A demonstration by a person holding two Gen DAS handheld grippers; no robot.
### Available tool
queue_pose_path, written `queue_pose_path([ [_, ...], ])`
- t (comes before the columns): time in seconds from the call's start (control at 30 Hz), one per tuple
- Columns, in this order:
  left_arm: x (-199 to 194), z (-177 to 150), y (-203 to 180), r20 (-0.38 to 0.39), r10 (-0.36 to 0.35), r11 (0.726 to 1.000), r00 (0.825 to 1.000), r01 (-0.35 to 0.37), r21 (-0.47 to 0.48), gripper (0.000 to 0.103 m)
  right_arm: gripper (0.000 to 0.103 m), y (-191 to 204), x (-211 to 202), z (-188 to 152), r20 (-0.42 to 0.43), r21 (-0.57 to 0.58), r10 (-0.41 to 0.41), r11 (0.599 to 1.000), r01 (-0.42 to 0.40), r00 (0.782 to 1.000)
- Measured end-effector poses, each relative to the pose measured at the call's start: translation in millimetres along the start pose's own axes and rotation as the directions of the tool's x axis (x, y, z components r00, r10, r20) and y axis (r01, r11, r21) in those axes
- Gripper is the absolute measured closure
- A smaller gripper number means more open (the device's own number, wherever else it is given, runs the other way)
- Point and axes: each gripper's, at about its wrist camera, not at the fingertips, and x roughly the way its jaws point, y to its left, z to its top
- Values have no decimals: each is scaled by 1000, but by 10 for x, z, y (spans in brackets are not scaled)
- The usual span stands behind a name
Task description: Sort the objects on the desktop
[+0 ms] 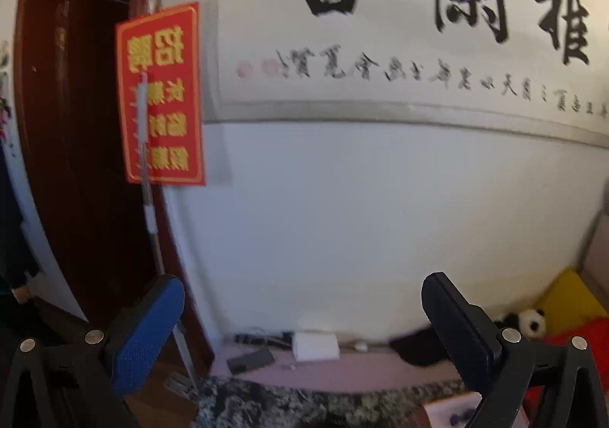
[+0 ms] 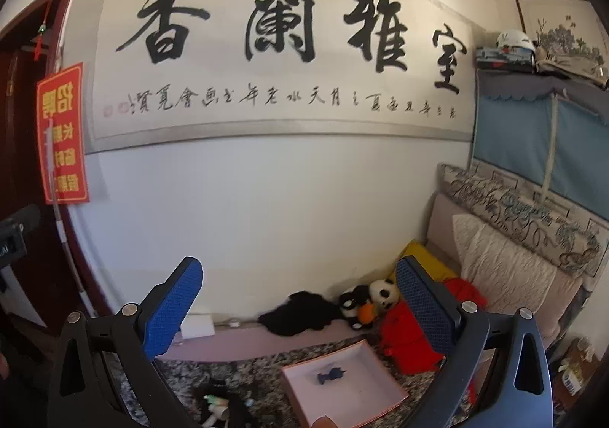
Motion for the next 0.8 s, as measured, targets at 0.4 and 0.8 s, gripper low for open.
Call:
queue_pose_path([
  [0.4,1655,-3256,498,-771,-149,985,619,161,-61,0,0,145,870,-2287,-490,-29,206,967,-252,847],
  [0.8,3199,-5634,-108,-823,-75,995,563,96,-26,7,0,609,2855,-5708,-772,-53,252,889,-455,584],
])
